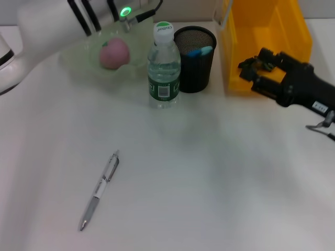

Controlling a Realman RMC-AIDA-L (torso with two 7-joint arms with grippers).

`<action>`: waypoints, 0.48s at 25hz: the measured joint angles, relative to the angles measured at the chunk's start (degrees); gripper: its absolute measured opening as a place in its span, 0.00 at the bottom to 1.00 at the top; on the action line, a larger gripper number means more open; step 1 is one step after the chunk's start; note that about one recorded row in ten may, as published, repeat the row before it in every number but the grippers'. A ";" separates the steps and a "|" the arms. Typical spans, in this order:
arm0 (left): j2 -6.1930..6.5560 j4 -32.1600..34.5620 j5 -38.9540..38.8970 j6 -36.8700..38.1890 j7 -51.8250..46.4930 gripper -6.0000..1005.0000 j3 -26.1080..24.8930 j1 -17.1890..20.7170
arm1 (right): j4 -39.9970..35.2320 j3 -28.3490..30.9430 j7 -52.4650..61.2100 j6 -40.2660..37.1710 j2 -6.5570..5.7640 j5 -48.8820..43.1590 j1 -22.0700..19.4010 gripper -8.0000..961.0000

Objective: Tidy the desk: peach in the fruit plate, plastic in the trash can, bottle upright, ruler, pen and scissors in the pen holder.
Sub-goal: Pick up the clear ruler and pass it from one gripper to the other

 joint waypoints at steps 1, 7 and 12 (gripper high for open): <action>0.04 0.25 0.00 0.50 -0.48 0.39 0.01 0.47 | -1.26 0.00 0.98 -0.07 -0.15 -0.25 -0.21 0.80; 0.53 2.75 1.03 3.49 -4.11 0.39 0.26 3.74 | -7.40 0.41 7.67 -4.06 -3.84 -6.62 0.16 0.80; 0.68 6.50 5.71 6.36 -8.08 0.39 0.58 7.02 | -11.20 0.77 13.98 -9.27 -6.52 -13.22 2.75 0.80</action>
